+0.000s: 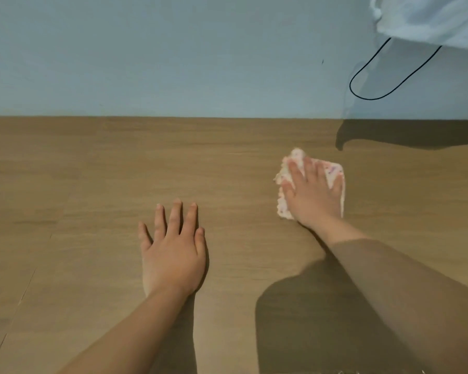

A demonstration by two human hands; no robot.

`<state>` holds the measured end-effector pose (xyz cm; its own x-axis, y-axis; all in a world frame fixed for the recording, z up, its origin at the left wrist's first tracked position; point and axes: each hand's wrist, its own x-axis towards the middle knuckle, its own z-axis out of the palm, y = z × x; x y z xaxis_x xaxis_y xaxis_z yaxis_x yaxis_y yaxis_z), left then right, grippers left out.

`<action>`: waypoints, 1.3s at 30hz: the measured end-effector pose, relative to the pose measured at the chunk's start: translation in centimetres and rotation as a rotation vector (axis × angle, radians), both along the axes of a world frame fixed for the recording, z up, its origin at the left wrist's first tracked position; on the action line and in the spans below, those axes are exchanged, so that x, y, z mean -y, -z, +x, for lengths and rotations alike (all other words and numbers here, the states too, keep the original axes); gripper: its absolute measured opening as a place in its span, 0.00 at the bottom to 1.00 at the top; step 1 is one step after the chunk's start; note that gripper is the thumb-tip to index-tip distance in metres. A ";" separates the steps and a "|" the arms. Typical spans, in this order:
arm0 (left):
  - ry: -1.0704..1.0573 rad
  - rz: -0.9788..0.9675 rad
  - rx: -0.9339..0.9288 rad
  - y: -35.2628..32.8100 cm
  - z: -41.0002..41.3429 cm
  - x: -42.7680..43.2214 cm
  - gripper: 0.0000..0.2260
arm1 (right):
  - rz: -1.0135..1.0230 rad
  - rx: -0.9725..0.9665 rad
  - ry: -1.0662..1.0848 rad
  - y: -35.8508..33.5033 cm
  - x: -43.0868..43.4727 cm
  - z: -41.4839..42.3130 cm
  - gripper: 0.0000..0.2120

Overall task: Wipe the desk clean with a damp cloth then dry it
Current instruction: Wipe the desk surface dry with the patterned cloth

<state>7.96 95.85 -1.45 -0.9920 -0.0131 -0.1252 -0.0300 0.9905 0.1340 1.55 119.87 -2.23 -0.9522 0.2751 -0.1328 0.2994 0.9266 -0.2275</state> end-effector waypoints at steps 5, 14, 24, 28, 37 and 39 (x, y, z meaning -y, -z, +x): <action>0.012 0.011 -0.011 0.2 0.0 0.0 0.32 | 0.048 -0.049 -0.232 -0.1 7.4 0.4 0.25; 0.010 0.036 -0.024 0.2 -0.1 0.1 0.33 | 0.035 -0.019 0.099 -0.9 -1.0 -3.2 0.24; 0.006 0.049 -0.071 0.6 -0.2 0.0 0.29 | 0.118 -0.045 -0.394 -0.4 5.9 -4.5 0.24; 0.001 0.025 -0.095 0.8 -0.2 0.0 0.27 | 0.056 0.057 0.260 -0.1 -0.8 -10.9 0.25; 0.008 -0.016 -0.151 1.4 -0.1 0.2 0.23 | 0.063 -0.024 -0.725 -0.3 16.4 -11.8 0.23; 0.006 -0.011 -0.154 1.3 -0.1 0.2 0.24 | 0.071 -0.052 -0.633 -0.7 13.7 -13.1 0.23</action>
